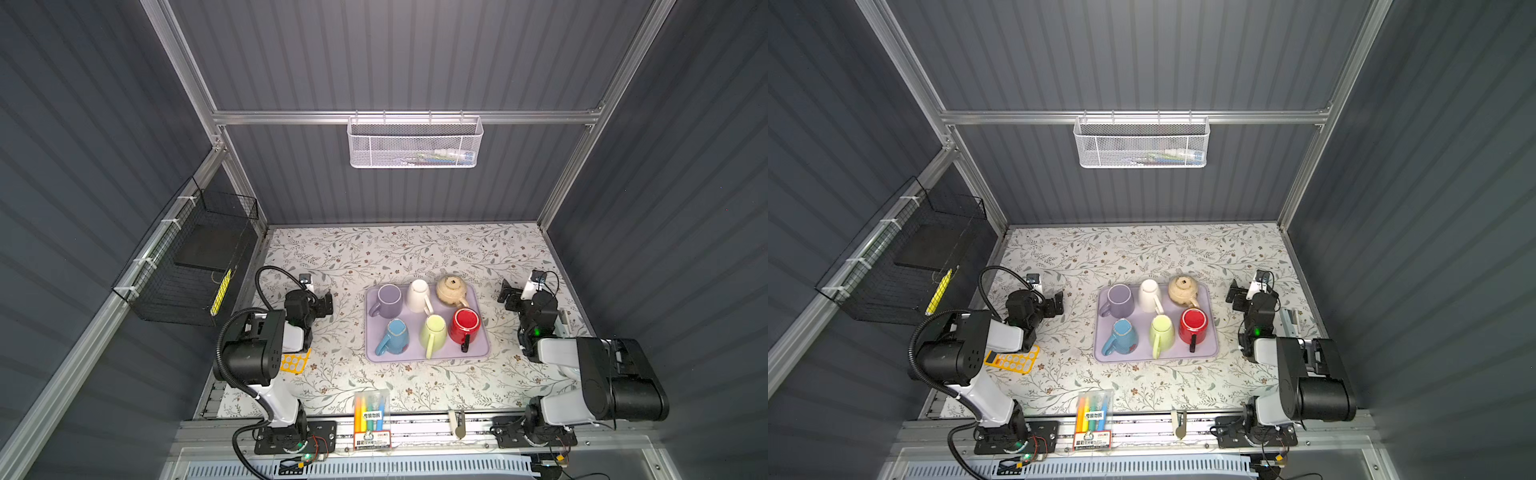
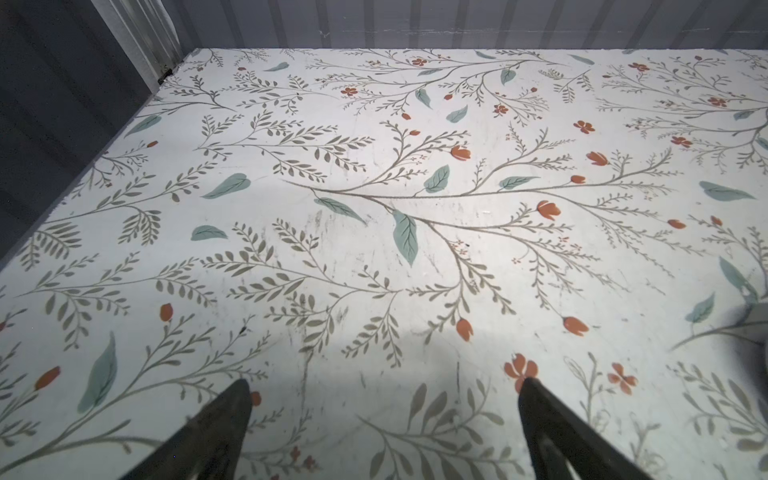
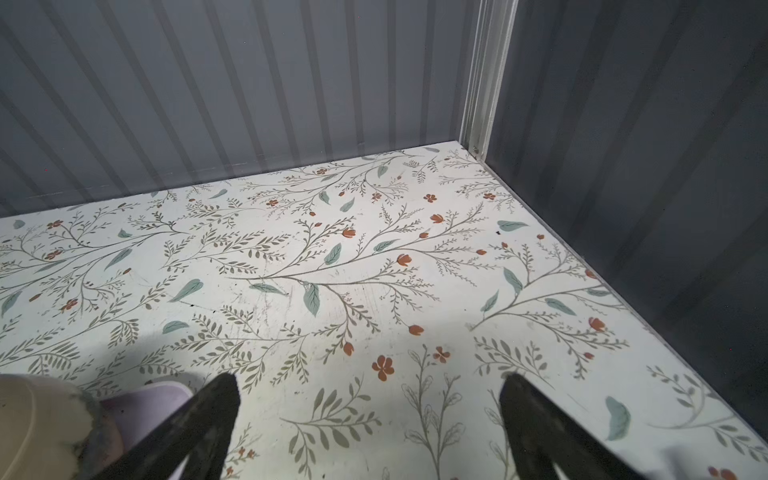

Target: Turn the mug right side up

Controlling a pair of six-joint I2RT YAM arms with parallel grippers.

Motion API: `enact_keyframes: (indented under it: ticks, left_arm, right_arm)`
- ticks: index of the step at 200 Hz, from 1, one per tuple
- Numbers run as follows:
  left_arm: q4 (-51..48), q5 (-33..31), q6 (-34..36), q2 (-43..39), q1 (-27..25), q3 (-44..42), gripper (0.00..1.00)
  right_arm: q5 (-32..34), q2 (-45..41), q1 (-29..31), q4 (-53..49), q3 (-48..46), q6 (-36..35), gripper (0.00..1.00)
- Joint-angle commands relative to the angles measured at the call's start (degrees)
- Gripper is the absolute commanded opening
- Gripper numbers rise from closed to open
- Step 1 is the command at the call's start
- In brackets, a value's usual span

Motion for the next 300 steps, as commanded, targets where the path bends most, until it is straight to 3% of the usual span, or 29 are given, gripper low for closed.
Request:
enact_keyframes:
  ticks: [1, 255, 285, 300]
  left_arm:
    - [1.6, 0.5, 0.6, -0.3, -0.2, 0.8, 1.0]
    - [1.5, 0.5, 0.7, -0.2, -0.2, 0.9, 0.97]
    - [-3.6, -1.2, 0.0, -4.6, -0.2, 1.9, 0.9]
    - [-11.1, -0.5, 0.6, -9.9, -0.3, 3.8, 0.89]
  right_arm:
    - [0.6, 0.5, 0.2, 0.6, 0.2, -0.4, 0.99]
    - [-0.8, 0.5, -0.4, -0.1, 0.6, -0.1, 0.99]
    - [-0.2, -0.2, -0.4, 0.4, 0.4, -0.1, 0.87]
    - [1.2, -5.4, -0.4, -10.5, 3.6, 0.6, 0.84]
